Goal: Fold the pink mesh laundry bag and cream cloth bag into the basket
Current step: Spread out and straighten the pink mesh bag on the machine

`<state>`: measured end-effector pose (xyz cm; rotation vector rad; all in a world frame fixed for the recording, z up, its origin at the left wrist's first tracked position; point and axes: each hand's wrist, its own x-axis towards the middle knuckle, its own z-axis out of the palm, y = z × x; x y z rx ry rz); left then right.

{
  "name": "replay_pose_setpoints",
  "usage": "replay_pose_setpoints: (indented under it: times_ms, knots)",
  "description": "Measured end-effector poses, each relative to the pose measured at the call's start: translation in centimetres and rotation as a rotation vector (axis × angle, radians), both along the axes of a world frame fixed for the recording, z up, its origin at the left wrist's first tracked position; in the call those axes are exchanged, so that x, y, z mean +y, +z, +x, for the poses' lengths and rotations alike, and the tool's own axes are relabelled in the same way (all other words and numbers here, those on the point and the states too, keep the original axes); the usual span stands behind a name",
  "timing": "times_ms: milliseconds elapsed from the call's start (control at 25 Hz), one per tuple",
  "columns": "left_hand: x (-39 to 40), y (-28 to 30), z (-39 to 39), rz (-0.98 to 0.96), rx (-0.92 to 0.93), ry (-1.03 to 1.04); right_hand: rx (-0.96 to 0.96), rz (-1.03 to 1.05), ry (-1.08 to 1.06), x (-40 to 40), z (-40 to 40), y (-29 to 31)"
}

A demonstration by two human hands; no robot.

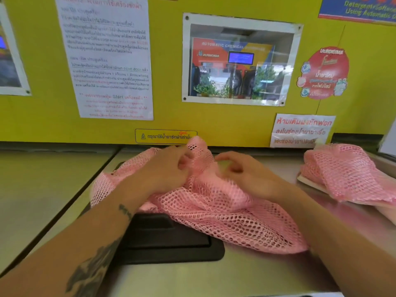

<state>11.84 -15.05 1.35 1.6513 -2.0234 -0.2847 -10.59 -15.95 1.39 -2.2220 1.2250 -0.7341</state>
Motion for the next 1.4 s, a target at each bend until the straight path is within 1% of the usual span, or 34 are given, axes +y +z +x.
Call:
replay_pose_setpoints:
  times_ms: [40,80,120,200,280,320,360,440,480,520,560,600,680,720,800,920,1000,1040,1080,1120,1160,1200,1240,1280,1320,1360,1400]
  knots:
    - [-0.5,-0.9,0.3,0.136,-0.121,-0.01,0.128,0.023,0.024,0.0,-0.2,-0.3]
    - [-0.8,-1.5,0.4,0.256,-0.266,0.024,0.261,0.014,0.033,0.0,-0.4,-0.5]
    - [-1.2,-1.9,1.0,0.337,-0.361,0.109,0.369,-0.022,0.014,-0.1,-0.6,-0.6]
    - [-1.8,-2.1,2.1,0.397,-0.381,0.277,0.496,-0.134,-0.132,0.1,-1.2,0.0]
    - [-1.6,-1.9,2.4,0.371,-0.384,0.325,0.553,-0.267,-0.35,0.5,-1.8,0.9]
    - [-1.6,-1.8,2.4,0.346,-0.39,0.309,0.531,-0.283,-0.392,0.7,-2.1,1.2]
    - [-1.6,-1.8,2.2,0.326,-0.382,0.278,0.46,-0.229,-0.357,0.7,-2.5,1.5]
    - [-1.4,-1.7,1.9,0.314,-0.355,0.203,0.157,0.021,-0.162,0.6,-2.8,2.8]
    - [-1.4,-1.7,1.8,0.312,-0.36,0.17,0.019,0.115,-0.119,0.3,-2.7,3.6]
    - [-1.6,-1.7,1.8,0.315,-0.38,0.143,-0.023,0.138,-0.153,-0.8,-2.7,4.0]
    - [-1.6,-1.7,1.8,0.319,-0.395,0.123,0.017,0.109,-0.223,-2.2,-2.7,4.1]
    - [-1.6,-1.6,1.9,0.33,-0.389,0.109,0.115,0.078,-0.287,-3.6,-2.7,3.8]
    - [-1.6,-1.5,2.2,0.35,-0.341,0.084,0.322,0.082,-0.312,-5.5,-2.3,2.7]
    - [-1.7,-1.5,2.4,0.346,-0.316,0.074,0.371,0.112,-0.3,-6.0,-1.9,2.0]
    - [-1.7,-1.4,2.6,0.271,-0.268,0.078,0.363,0.143,-0.282,-6.5,-0.9,0.8]
    - [-1.7,-1.2,2.3,0.073,-0.236,0.104,0.401,0.051,-0.209,-6.4,0.9,-0.3]
    - [-1.6,-1.1,1.6,0.038,-0.214,0.048,0.452,-0.024,-0.212,-5.6,1.7,-0.6]
    - [-1.6,-1.1,1.3,0.051,-0.208,0.012,0.461,-0.077,-0.267,-5.4,1.7,-0.6]
    - [-1.6,-1.1,1.1,0.071,-0.212,-0.013,0.435,-0.152,-0.35,-5.3,1.7,-0.3]
    - [-1.6,-1.2,1.2,0.087,-0.215,-0.026,0.356,-0.243,-0.436,-4.9,1.7,0.2]
    - [-1.6,-1.1,1.3,0.095,-0.211,-0.024,0.259,-0.302,-0.473,-4.5,1.6,0.8]
    - [-1.6,-1.1,1.5,0.095,-0.197,-0.01,0.133,-0.281,-0.408,-4.1,1.5,1.5]
    - [-1.6,-1.0,1.7,0.081,-0.175,0.011,-0.01,-0.155,-0.245,-3.5,1.4,2.3]
    - [-1.7,-1.0,1.9,0.059,-0.149,0.038,-0.124,0.046,-0.038,-2.6,1.4,3.2]
    - [-1.8,-0.9,2.1,0.04,-0.124,0.069,-0.174,0.202,0.098,-2.0,1.4,3.7]
    - [-1.8,-0.8,2.3,0.027,-0.104,0.103,-0.161,0.247,0.132,-2.2,1.2,3.6]
    - [-1.8,-0.7,2.5,0.022,-0.089,0.133,-0.114,0.199,0.076,-2.7,0.9,3.1]
